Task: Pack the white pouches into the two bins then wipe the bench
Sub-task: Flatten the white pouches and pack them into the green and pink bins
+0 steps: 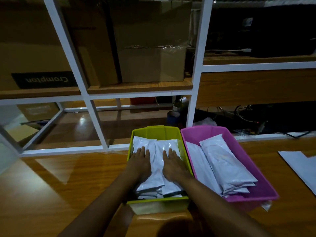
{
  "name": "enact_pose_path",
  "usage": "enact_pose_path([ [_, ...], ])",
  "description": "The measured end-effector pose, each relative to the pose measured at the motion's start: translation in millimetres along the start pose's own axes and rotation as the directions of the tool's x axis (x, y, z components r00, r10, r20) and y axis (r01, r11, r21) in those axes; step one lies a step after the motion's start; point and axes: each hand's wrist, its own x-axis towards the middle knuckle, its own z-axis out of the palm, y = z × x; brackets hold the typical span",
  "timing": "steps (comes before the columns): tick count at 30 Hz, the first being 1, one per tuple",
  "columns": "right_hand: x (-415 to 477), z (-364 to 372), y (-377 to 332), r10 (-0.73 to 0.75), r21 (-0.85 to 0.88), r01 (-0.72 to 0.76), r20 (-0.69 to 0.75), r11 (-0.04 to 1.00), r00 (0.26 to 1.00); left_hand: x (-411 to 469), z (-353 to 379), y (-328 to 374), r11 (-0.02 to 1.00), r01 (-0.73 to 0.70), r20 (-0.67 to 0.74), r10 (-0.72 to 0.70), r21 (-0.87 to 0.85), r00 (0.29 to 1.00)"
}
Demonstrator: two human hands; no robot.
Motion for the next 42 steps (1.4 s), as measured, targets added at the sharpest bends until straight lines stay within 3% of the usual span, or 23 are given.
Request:
enact_pose_path([
  [3, 2.4, -4.4, -1.4, -0.011, -0.045, 0.014, 0.057, 0.999, 0.998, 3.7, -10.1, 6.6, 0.999, -0.002, 0.114, -0.003, 0.042, 0.993],
  [5, 3.4, -15.6, -3.5, -0.01, -0.031, 0.011, 0.039, 0.999, 0.999, 6.9, -15.6, 4.3, 1.0, 0.011, 0.112, -0.013, 0.018, 0.994],
  [8, -9.6, -44.4, -5.1, -0.029, 0.044, 0.034, -0.125, 0.998, 0.992, -0.3, -26.3, 0.8, 1.0, 0.019, 0.012, -0.018, -0.021, 1.0],
  [11, -40.1, -69.6, 0.3, -0.035, 0.158, 0.093, -0.334, 0.983, 0.942, -25.0, -42.2, 16.5, 0.982, -0.015, -0.209, -0.025, -0.19, 0.978],
  [14, -87.3, -84.6, 19.0, -0.036, 0.177, 0.155, -0.539, 0.972, 0.842, -56.9, -55.4, 54.6, 0.914, -0.18, -0.508, -0.033, -0.364, 0.861],
  [17, -142.2, -92.6, 46.3, 0.02, 0.238, 0.178, -0.648, 0.955, 0.761, -87.5, -59.9, 111.5, 0.829, -0.339, -0.677, -0.062, -0.444, 0.733],
  [21, -219.8, -94.3, 95.0, 0.073, 0.262, 0.192, -0.747, 0.946, 0.66, -124.2, -60.3, 201.4, 0.774, -0.422, -0.746, -0.095, -0.472, 0.659],
  [26, -316.5, -85.5, 162.6, 0.17, 0.306, 0.103, -0.743, 0.947, 0.647, -162.4, -49.7, 295.8, 0.736, -0.495, -0.787, -0.083, -0.462, 0.611],
  [33, -414.8, -63.6, 264.2, 0.298, 0.362, -0.024, -0.723, 0.932, 0.623, -186.4, -0.5, 418.6, 0.675, -0.545, -0.705, 0.051, -0.498, 0.708],
  [42, -445.7, -61.2, 364.5, 0.435, 0.432, -0.165, -0.655, 0.886, 0.618, -150.8, 10.6, 524.6, 0.671, -0.545, -0.612, 0.168, -0.504, 0.773],
])
